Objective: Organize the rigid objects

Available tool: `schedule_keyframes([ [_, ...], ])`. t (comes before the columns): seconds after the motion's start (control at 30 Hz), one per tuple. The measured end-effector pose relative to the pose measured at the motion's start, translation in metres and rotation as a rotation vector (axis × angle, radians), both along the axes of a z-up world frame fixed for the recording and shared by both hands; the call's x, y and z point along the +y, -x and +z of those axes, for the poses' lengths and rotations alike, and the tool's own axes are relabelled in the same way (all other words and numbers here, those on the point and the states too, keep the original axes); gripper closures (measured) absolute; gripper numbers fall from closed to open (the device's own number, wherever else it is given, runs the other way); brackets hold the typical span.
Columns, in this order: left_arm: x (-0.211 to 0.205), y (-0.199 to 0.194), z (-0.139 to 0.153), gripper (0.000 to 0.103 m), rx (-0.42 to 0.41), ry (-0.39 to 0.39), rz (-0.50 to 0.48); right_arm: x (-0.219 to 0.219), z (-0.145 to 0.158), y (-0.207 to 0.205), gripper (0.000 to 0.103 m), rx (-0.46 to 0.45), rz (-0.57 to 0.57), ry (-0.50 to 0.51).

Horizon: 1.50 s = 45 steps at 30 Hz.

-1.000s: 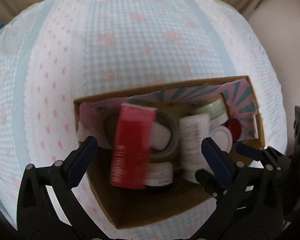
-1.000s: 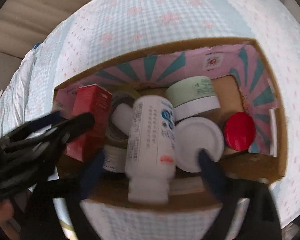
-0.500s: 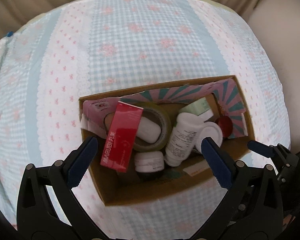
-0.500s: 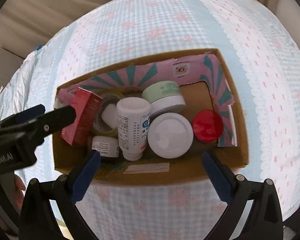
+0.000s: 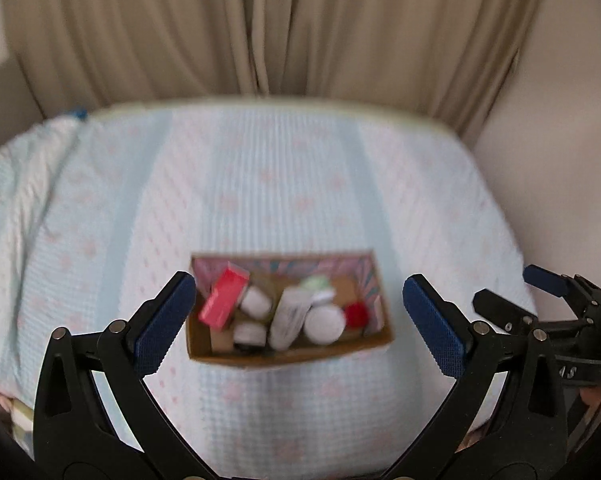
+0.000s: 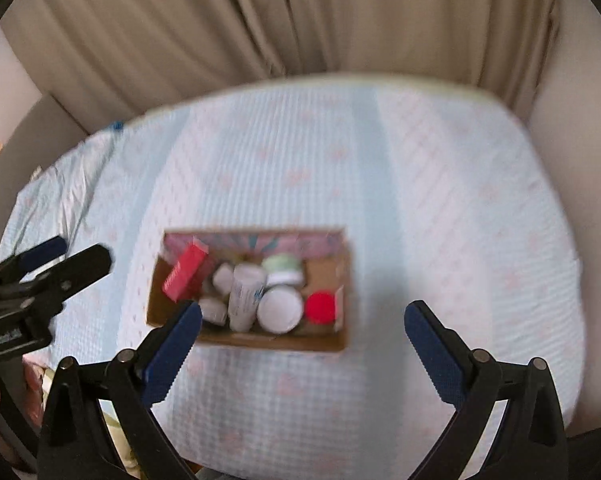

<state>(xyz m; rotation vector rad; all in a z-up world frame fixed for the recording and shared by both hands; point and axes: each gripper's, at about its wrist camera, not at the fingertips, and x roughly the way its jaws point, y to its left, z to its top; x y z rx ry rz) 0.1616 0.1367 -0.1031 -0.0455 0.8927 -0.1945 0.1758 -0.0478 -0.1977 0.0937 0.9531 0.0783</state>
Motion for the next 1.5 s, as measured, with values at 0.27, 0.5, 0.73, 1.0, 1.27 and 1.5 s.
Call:
schedule_keyframes([
  [0.27, -0.010, 0.070, 0.102, 0.000, -0.307, 0.003, 0.061, -0.025, 0.122, 0.062, 0.002, -0.290, -0.043, 0.091],
  [0.5, -0.011, 0.098, 0.112, 0.000, -0.403, -0.025, 0.084, -0.031, 0.157, 0.099, 0.002, -0.422, -0.082, 0.121],
  [0.73, -0.006, 0.106, 0.117, 0.000, -0.423, -0.007, 0.100, -0.032, 0.167, 0.110, 0.002, -0.485, -0.096, 0.131],
  [1.0, -0.007, 0.104, 0.119, 0.000, -0.427, -0.023, 0.100, -0.032, 0.168, 0.107, 0.002, -0.493, -0.099, 0.125],
  [1.27, -0.011, 0.106, 0.119, 0.000, -0.426, -0.034, 0.098, -0.032, 0.168, 0.106, 0.002, -0.498, -0.107, 0.120],
  [1.5, -0.011, 0.106, 0.120, 0.000, -0.428, -0.038, 0.098, -0.033, 0.169, 0.106, 0.002, -0.493, -0.108, 0.118],
])
